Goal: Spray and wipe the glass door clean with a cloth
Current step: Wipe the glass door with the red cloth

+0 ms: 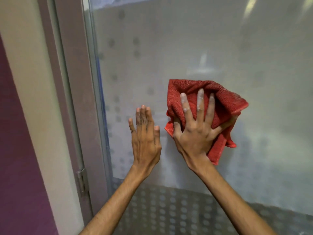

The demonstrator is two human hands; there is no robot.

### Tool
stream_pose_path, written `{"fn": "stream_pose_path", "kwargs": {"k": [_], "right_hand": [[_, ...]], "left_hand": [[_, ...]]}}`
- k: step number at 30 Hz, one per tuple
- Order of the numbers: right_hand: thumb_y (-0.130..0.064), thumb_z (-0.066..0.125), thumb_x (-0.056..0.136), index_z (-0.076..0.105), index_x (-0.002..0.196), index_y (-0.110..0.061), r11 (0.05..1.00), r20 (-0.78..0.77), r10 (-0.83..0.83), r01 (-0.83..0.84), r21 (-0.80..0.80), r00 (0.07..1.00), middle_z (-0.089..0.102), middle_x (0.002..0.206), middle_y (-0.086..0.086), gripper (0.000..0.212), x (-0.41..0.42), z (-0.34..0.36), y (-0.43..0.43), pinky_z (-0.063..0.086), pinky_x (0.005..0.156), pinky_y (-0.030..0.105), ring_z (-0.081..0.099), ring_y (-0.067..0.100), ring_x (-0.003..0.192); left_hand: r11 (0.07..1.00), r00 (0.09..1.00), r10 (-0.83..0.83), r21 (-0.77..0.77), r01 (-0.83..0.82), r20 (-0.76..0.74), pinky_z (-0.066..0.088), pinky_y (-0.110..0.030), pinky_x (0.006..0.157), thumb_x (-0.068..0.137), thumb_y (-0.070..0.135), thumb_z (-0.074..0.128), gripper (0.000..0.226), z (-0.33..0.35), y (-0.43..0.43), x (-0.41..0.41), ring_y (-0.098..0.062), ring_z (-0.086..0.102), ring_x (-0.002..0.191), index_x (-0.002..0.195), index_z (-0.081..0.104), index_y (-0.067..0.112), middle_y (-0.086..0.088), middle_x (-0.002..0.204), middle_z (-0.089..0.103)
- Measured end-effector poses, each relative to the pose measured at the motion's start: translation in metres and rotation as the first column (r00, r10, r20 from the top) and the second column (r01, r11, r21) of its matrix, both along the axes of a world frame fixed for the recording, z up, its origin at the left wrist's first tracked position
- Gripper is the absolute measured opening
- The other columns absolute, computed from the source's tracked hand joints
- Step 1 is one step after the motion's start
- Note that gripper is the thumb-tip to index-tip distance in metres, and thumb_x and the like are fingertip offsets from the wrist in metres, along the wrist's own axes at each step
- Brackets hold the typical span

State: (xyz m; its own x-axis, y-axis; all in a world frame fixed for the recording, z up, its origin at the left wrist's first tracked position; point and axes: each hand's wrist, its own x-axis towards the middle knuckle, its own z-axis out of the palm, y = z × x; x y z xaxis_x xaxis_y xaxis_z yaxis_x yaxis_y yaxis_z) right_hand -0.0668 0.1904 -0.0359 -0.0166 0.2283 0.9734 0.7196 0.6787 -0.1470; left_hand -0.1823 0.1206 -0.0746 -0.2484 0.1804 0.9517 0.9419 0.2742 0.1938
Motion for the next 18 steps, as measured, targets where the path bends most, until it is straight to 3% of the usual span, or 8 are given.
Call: {"fn": "stream_pose_path", "kwargs": {"k": [5,8,13,15,16,18], "right_hand": [[-0.049,0.051,0.080,0.032,0.152,-0.041,0.999,0.032,0.038,-0.039,0.017,0.999,0.024,0.164,0.002,0.076,-0.052,0.008,-0.031,0.006,0.106,0.082,0.016,0.023,0.152],[-0.048,0.052,0.080,0.035,0.151,-0.040,0.998,0.035,0.054,-0.056,0.043,0.998,0.027,0.163,0.001,0.074,-0.079,0.010,-0.049,0.004,0.110,0.075,0.020,0.022,0.151],[-0.041,0.056,0.080,0.041,0.150,-0.036,0.972,0.018,0.218,-0.219,0.083,0.976,0.031,0.162,0.003,0.071,-0.123,0.009,-0.072,0.038,0.113,0.051,0.028,0.027,0.149],[-0.039,0.058,0.081,0.042,0.149,-0.034,0.958,0.018,0.270,-0.270,0.092,0.963,0.032,0.161,0.004,0.070,-0.140,0.005,-0.080,0.049,0.103,0.038,0.026,0.027,0.148],[-0.037,0.059,0.082,0.041,0.150,-0.033,0.949,0.026,0.301,-0.302,0.087,0.953,0.031,0.162,0.004,0.071,-0.148,0.004,-0.083,0.050,0.103,0.038,0.022,0.027,0.148],[-0.034,0.059,0.083,0.038,0.152,-0.034,0.927,0.051,0.366,-0.369,0.067,0.929,0.025,0.164,0.003,0.072,-0.166,0.002,-0.084,0.045,0.107,0.054,0.013,0.026,0.151]], "left_hand": [[0.999,0.998,0.049,0.009,-0.049,0.034,-0.005,-0.048,0.124,0.105,0.021,0.024,0.056,0.003,-0.029,-0.043,-0.023,0.000,0.154,0.155,0.012,0.001,-0.011,0.165,0.004],[0.998,0.997,0.069,0.005,-0.069,0.029,-0.004,-0.048,0.124,0.105,0.022,0.023,0.055,0.003,-0.048,-0.072,-0.024,0.002,0.154,0.155,0.015,0.000,-0.013,0.164,0.007],[0.995,0.995,0.095,-0.005,-0.095,0.038,-0.002,-0.051,0.123,0.105,0.023,0.023,0.054,0.000,-0.078,-0.118,-0.025,0.002,0.154,0.156,0.017,0.005,-0.012,0.165,0.007],[0.997,0.997,0.077,-0.006,-0.077,0.015,-0.001,-0.052,0.123,0.104,0.017,0.030,0.054,-0.003,-0.087,-0.131,-0.027,0.001,0.154,0.156,0.017,0.007,-0.012,0.164,0.005],[0.999,0.999,0.054,0.001,-0.054,0.006,0.000,-0.052,0.124,0.104,0.014,0.033,0.054,-0.005,-0.092,-0.136,-0.028,0.002,0.153,0.156,0.019,0.007,-0.013,0.164,0.006],[0.999,1.000,0.011,0.033,-0.011,0.007,0.001,-0.049,0.124,0.102,0.011,0.037,0.054,-0.010,-0.101,-0.145,-0.028,0.004,0.153,0.154,0.023,0.003,-0.014,0.164,0.009]]}}
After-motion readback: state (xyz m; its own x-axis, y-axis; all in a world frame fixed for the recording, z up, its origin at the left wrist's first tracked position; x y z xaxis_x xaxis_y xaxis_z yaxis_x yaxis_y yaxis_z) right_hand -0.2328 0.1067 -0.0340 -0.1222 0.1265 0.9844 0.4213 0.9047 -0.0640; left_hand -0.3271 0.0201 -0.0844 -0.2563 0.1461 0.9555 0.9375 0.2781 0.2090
